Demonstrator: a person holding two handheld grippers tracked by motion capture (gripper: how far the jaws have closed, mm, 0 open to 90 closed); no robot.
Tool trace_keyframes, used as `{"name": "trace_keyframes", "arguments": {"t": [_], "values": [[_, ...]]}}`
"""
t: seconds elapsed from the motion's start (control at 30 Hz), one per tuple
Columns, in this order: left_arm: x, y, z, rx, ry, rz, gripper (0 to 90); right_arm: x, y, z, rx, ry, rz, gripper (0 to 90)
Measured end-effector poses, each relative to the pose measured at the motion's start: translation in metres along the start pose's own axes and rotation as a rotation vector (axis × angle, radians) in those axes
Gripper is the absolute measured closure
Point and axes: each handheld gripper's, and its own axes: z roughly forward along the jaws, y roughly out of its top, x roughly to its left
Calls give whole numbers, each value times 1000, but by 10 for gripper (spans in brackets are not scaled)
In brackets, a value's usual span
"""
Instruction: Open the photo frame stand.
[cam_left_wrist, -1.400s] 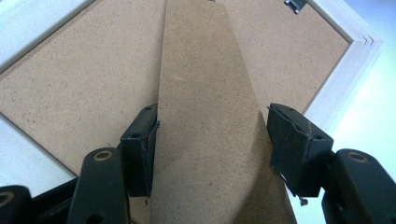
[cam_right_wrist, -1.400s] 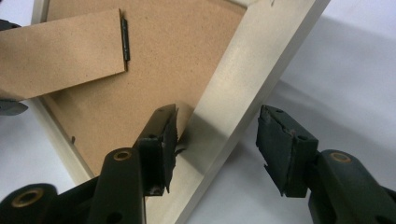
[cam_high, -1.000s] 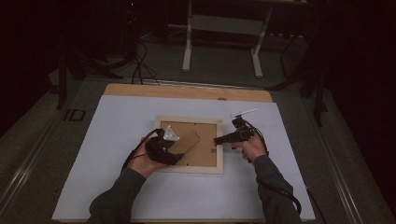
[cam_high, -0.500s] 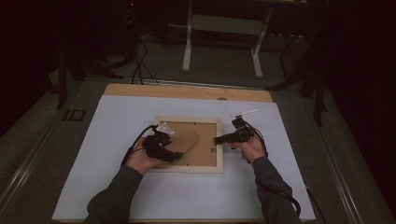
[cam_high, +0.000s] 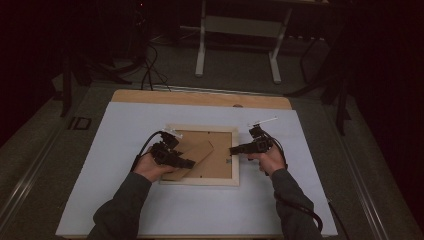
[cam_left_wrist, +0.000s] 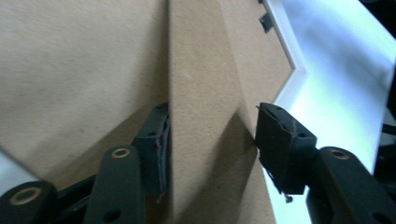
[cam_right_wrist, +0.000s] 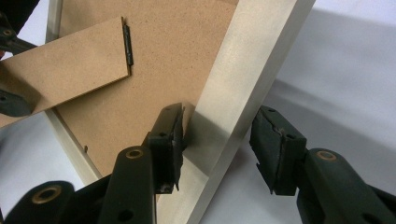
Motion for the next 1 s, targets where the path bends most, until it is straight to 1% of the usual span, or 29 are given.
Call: {"name": "trace_keyframes", "arguments": {"t": [0.17,0.23,0.47,0.6,0.8,0.9,1.0], "values": [[0,1,1,22,-6,1,499,1,-1,-2,-4,-3,-13,541],[-1,1,1,32,1,7,511,1,-1,-3,-7,-6,-16,541],[-1,2,-3,34,-3,19,582,7,0,-6,-17,-31,-53,545],[-2,2,-3,35,0,28,605,9,1,-9,-35,-38,-54,557],[-5,5,-3,28,19,40,618,9,0,-13,-56,-49,-58,563],[-7,7,-1,30,48,51,618,9,0,-15,-68,-51,-60,567],[-9,9,-2,23,54,60,629,10,0,-19,-83,-60,-68,572]]}}
